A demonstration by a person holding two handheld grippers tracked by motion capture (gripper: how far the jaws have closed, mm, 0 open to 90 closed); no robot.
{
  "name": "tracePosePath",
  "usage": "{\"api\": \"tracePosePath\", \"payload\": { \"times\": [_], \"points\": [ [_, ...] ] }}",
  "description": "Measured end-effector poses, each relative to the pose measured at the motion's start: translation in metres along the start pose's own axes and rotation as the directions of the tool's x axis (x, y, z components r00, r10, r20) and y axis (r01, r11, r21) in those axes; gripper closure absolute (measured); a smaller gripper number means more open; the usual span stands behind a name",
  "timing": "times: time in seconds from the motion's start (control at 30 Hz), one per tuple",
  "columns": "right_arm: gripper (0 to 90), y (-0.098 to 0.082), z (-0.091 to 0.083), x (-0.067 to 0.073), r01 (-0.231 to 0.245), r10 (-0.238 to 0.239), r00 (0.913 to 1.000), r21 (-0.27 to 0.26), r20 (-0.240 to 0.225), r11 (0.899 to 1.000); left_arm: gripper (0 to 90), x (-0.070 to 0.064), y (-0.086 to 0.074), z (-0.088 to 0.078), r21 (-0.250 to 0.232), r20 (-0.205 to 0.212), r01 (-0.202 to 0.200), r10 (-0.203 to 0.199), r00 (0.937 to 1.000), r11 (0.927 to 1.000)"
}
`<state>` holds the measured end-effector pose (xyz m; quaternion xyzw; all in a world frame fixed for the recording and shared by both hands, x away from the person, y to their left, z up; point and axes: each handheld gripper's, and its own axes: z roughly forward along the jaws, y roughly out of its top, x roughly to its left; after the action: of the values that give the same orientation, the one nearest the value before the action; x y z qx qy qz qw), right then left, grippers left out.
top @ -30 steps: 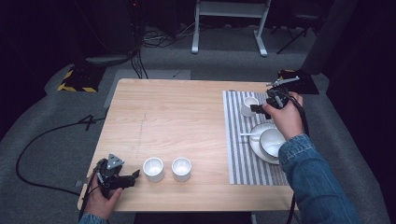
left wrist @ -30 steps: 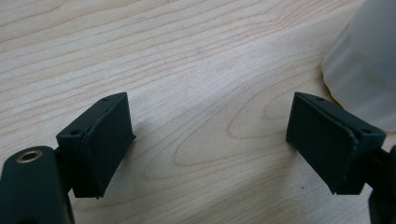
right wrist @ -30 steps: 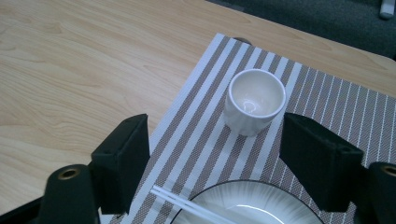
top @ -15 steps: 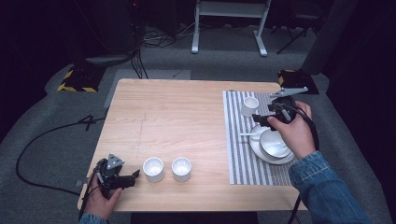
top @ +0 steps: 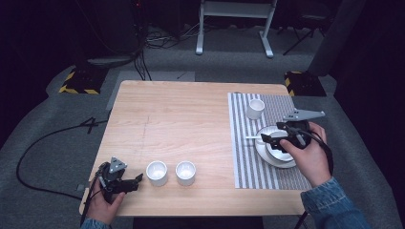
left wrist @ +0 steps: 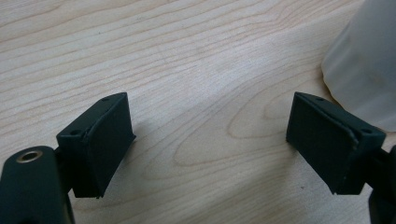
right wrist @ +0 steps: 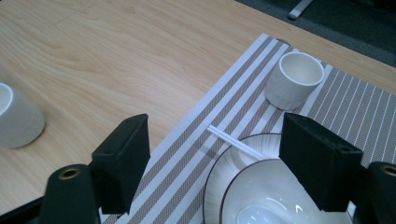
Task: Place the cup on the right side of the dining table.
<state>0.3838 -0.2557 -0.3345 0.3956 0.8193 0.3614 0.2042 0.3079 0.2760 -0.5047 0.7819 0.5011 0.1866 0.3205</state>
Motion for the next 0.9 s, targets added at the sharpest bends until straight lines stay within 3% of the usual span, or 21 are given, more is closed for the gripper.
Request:
{"api": "tracePosePath", "payload": {
  "times": [0.43,0.67,0.9],
  "points": [
    [23.8,-0.045,-0.017,0.015,0.011,-0.011,0.9999,-0.023,-0.005,1.0,14.8,0.0,0.0,0.0,0.0,0.001,0.0,0.0,1.0,1.0],
    [23.9,-0.065,-0.021,0.009,-0.021,0.021,0.9998,-0.044,0.004,0.999,14.8,0.0,0.0,0.0,0.0,0.001,0.0,0.0,1.0,1.0],
    [23.5,-0.094,-0.024,-0.005,-0.072,0.073,0.9971,-0.046,0.021,0.996,14.8,0.0,0.0,0.0,0.0,0.001,0.0,0.0,1.0,1.0]
  ]
}}
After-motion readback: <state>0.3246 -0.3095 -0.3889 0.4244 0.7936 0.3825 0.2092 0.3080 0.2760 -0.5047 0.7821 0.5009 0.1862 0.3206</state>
